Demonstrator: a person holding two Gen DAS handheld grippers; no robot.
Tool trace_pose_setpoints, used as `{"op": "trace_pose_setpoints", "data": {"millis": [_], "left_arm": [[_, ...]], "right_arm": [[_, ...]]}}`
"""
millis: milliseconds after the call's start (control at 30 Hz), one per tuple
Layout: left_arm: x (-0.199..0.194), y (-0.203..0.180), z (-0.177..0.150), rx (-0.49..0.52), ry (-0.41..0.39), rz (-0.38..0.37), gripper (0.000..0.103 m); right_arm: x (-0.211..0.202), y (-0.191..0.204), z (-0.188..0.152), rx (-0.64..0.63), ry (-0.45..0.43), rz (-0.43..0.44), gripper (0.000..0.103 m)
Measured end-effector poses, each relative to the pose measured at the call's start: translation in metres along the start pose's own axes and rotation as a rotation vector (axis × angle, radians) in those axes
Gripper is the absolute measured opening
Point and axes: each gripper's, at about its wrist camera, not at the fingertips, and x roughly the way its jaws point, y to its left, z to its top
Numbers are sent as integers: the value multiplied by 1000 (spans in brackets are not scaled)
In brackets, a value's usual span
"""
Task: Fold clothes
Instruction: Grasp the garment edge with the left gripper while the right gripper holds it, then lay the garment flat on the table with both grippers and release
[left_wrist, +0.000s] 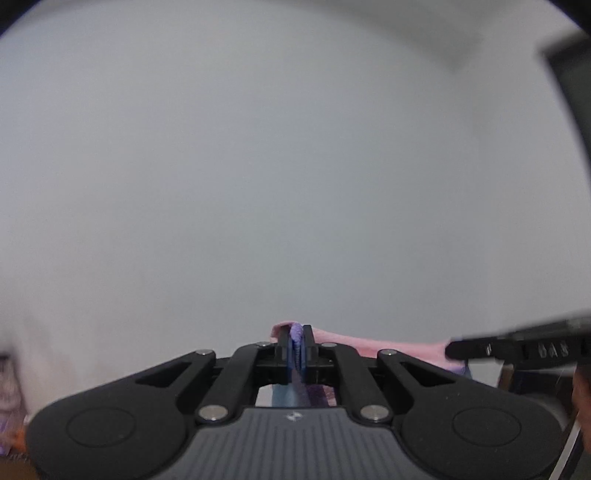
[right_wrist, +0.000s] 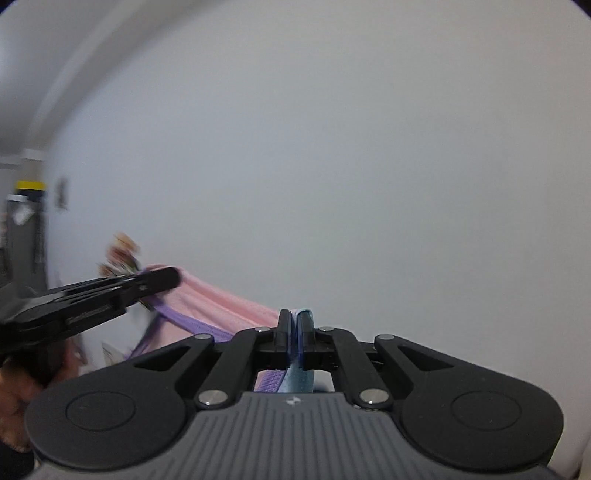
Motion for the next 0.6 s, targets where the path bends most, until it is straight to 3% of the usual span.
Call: {"op": "trace_pose_setpoints", "data": {"millis": [33, 67, 100, 133, 200, 233, 267, 333, 400, 500, 600], "left_arm": [[28, 2, -23, 11, 31, 41, 13], [56, 5, -47, 21, 74, 83, 30], [83, 9, -73, 28, 153, 129, 59], [108, 13, -100, 33, 240, 171, 62], [130, 23, -148, 6, 422, 184, 48], [132, 29, -169, -16, 488, 170, 48], [120, 35, -183, -36, 513, 148, 49], [79, 46, -201, -50, 534, 134, 49], [38, 53, -218, -71, 552, 106, 51], [-31, 30, -227, -167, 565, -54, 57], [-95, 7, -239, -258, 580, -205, 58]], "right_arm": [[32, -10, -11, 23, 58, -43, 3], [68, -21, -26, 45, 126, -94, 3], [103, -32, -45, 64, 196, -143, 3], [136, -44, -63, 85, 262, -192, 9], [186, -69, -107, 138, 407, -272, 25], [196, -78, -127, 163, 469, -289, 27], [196, -84, -146, 181, 496, -281, 28], [174, -85, -179, 171, 515, -233, 44], [133, -74, -210, 145, 526, -185, 47], [62, -44, -248, 107, 552, -51, 48], [4, -17, -292, 126, 607, 85, 47]]}}
